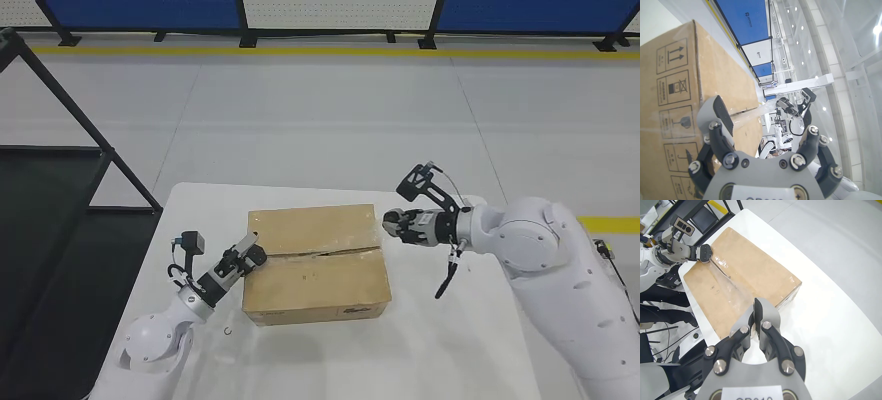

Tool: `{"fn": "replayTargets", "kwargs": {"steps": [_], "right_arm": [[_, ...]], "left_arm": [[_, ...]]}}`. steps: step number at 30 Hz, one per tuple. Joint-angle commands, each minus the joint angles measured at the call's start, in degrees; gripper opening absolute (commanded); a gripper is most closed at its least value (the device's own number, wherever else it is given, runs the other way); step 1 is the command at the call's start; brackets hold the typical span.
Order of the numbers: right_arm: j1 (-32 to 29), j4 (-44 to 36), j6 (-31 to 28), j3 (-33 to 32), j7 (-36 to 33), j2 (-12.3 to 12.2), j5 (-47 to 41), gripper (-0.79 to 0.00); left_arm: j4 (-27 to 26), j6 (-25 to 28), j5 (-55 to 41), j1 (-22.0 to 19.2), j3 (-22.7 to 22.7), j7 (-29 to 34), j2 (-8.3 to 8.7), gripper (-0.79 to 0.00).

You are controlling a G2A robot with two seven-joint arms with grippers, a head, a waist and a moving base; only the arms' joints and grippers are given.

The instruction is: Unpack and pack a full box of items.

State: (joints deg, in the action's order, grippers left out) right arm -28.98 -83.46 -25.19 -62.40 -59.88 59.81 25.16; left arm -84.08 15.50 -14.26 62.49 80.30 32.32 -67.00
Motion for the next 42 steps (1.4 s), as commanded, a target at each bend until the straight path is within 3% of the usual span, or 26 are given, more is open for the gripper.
{"fn": "replayTargets", "kwargs": {"steps": [1,20,42], "right_arm": [[-0.3,-0.3,0.0,-0.3,0.7,-0.1,0.1,-0.785],[1.6,3.7,2.9,2.6,-4.8,-0.3,1.3,-0.785],[3.4,8.9,3.8,6.1,-4.8,0.2,1.9,-0.785]], "left_arm": [[0.1,0.0,-0.1,0.0,0.1,-0.2,0.0,0.0],[0.5,0.0,-0.1,-0.2,0.2,-0.4,0.03,0.0],[-0.2,0.1,0.2,0.6,0.5,-0.4,0.12,0.0]]}}
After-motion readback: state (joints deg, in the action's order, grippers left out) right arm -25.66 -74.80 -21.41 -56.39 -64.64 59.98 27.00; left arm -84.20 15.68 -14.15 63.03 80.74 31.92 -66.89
